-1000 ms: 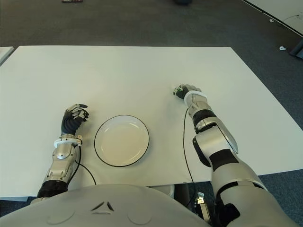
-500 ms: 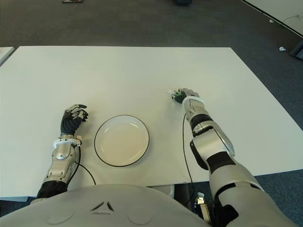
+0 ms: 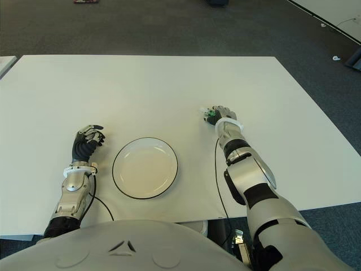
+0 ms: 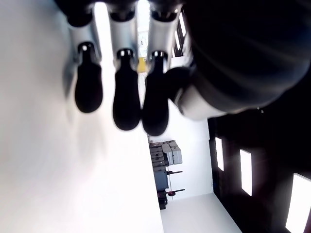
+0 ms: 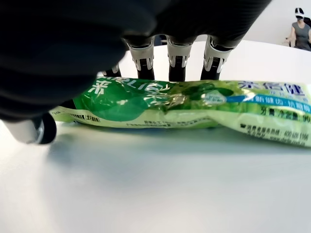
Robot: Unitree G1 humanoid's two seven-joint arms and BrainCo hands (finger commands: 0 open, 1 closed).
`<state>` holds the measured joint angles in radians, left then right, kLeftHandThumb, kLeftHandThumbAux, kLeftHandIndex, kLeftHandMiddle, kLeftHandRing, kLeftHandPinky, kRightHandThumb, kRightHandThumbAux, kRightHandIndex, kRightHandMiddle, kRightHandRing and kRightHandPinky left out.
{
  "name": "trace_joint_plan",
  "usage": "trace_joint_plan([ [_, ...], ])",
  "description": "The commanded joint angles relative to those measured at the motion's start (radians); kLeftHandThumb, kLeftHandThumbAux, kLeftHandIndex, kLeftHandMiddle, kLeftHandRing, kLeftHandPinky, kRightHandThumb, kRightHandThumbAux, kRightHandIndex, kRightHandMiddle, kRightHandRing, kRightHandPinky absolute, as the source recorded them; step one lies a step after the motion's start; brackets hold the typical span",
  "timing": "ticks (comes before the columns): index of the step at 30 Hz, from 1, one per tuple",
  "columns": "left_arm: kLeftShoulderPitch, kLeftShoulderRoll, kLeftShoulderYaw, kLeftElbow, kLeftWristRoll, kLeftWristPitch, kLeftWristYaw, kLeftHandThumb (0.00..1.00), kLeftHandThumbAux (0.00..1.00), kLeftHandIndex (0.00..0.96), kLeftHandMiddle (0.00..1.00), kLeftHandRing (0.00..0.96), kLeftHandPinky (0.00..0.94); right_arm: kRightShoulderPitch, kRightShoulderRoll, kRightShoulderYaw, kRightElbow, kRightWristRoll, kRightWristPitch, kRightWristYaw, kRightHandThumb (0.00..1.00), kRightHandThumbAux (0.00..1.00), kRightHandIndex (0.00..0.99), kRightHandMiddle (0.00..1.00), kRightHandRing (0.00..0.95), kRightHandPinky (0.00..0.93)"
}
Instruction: Put the toothpaste on the table into the plate.
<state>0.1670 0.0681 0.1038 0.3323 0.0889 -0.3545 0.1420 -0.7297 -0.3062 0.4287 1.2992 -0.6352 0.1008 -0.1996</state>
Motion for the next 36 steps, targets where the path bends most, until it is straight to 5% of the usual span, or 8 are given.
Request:
trace_joint_plan([
  [1,0.005,-0.002,0.003,-0.002,0.006,-0.009,0.014,0.708,0.721,0.434,0.639,0.641,0.62,0.069,0.036,-0.036,0.021,0.04,-0.014,-0.097,0.394,0.479,0.0,0.0,0.0,0.0],
  [11,0.009,0.003,0.004,0.001,0.01,-0.019,0.02,0.708,0.721,0.433,0.634,0.639,0.626,0.1,0.045,-0.073,0.015,0.071,-0.083,-0.31,0.379,0.623,0.076,0.0,0.0,0.0],
  [17,0.008,0.003,0.004,0.003,0.002,-0.033,0.01,0.708,0.721,0.433,0.631,0.635,0.619,0.107,0.049,-0.086,0.017,0.081,-0.104,-0.402,0.415,0.684,0.194,0.061,0.041,0.097],
  [23,0.01,0.002,0.005,-0.001,-0.005,-0.03,0.006,0.709,0.721,0.434,0.633,0.641,0.632,0.111,0.056,-0.117,0.02,0.107,-0.118,-0.457,0.627,0.716,0.368,0.197,0.182,0.239],
  [28,0.01,0.003,0.007,-0.001,-0.002,-0.035,0.01,0.817,0.688,0.408,0.508,0.637,0.629,0.11,0.055,-0.138,0.023,0.12,-0.148,-0.493,0.786,0.69,0.417,0.449,0.508,0.541],
  [36,0.01,0.006,0.009,-0.001,-0.005,-0.036,0.005,0.832,0.684,0.396,0.497,0.633,0.616,0.11,0.053,-0.155,0.027,0.134,-0.185,-0.498,0.843,0.676,0.432,0.562,0.68,0.718],
])
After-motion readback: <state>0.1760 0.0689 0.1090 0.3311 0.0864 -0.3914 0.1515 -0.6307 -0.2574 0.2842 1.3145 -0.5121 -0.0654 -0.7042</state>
